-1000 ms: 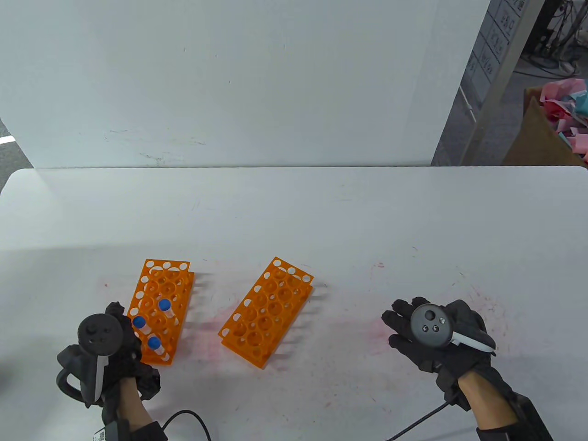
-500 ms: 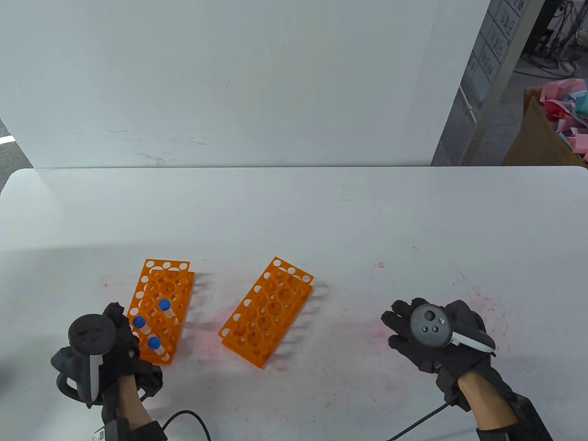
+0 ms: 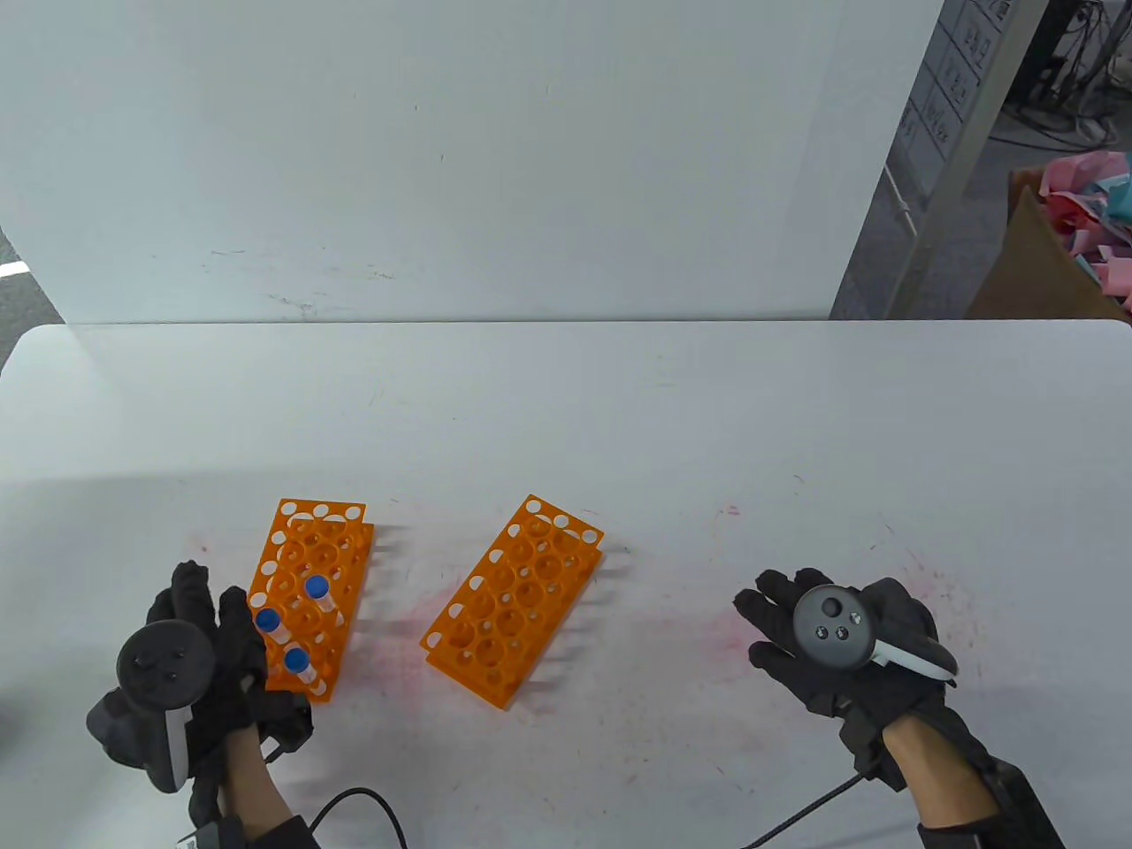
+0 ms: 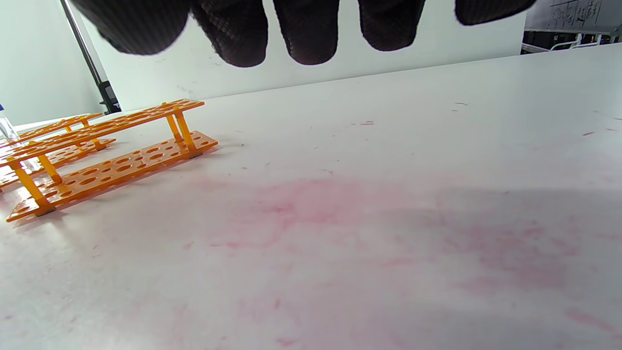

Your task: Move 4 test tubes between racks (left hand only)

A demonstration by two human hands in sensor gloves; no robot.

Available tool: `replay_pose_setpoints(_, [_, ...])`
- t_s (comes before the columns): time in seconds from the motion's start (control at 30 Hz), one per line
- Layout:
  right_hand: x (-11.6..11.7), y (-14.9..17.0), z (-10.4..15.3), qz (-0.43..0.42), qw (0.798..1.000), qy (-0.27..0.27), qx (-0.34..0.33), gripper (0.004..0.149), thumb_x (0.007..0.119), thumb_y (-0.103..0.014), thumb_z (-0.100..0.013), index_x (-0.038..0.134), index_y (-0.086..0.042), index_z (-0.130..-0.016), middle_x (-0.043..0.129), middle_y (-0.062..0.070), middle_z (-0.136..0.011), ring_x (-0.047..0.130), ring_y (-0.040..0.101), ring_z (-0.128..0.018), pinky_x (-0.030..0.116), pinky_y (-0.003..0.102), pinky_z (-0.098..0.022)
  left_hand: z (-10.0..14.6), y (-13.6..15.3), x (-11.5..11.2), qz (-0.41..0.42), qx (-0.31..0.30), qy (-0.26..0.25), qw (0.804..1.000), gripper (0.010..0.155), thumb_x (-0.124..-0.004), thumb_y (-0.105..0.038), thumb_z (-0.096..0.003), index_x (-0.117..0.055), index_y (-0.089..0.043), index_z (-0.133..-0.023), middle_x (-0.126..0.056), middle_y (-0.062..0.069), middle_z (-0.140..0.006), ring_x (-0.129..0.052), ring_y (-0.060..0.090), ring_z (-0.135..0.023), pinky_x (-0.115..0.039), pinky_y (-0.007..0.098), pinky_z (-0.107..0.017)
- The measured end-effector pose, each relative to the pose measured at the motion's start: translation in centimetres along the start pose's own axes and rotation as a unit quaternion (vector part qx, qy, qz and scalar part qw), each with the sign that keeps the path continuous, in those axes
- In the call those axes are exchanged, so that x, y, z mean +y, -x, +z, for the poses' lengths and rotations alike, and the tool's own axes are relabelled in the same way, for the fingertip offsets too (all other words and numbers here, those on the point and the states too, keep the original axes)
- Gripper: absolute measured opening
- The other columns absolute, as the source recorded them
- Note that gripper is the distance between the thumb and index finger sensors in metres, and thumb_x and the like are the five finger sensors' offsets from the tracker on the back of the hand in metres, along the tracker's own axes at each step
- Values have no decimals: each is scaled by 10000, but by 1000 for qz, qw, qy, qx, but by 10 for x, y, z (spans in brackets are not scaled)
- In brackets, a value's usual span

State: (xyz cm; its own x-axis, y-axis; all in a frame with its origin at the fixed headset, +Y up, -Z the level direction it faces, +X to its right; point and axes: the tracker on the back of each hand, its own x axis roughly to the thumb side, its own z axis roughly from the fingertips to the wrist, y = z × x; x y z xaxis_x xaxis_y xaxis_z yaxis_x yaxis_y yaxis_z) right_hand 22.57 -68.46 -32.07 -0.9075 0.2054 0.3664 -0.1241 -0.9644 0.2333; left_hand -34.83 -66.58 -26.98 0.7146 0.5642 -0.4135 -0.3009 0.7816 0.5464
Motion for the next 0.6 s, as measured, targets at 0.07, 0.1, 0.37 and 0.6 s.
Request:
replay_pose_setpoints(0.07, [-1,1,0,2,1000,4,4,615,564,-527,-543,453,-284,-1096,408,115,-1201,400,534,-1036,399,770,-667,4,-9,1,-5,-34,-3,999,614,-723,-494,-507,-621,-277,-1072,-713,126,-1102,-739,433,-979,-665,627,-674])
replay_pose_setpoints(0.1, [-1,2,1,1,1000,8,5,615,564,-528,-543,453,-284,-1096,408,115,-1201,397,535,-1035,397,771,-666,5,-14,1,-12,-53,1,999,620,-720,-502,-506,-615,-279,-1075,-706,124,-1108,-735,432,-984,-662,625,-679])
replay_pose_setpoints(0.37, [-3,6,1,3,1000,22,14,622,566,-531,-541,437,-287,-1099,368,117,-1205,337,545,-1033,380,772,-667,21,-53,-13,-106,-179,34,978,662,-699,-566,-498,-577,-309,-1095,-652,105,-1155,-674,435,-1039,-630,654,-697])
replay_pose_setpoints(0.6, [-2,9,-1,3,999,30,19,674,567,-536,-540,323,-264,-1106,375,86,-1208,327,542,-1034,374,772,-667,36,-78,-27,-85,-258,38,962,655,-697,-575,-488,-583,-336,-1086,-632,74,-1172,-664,404,-1063,-632,634,-717])
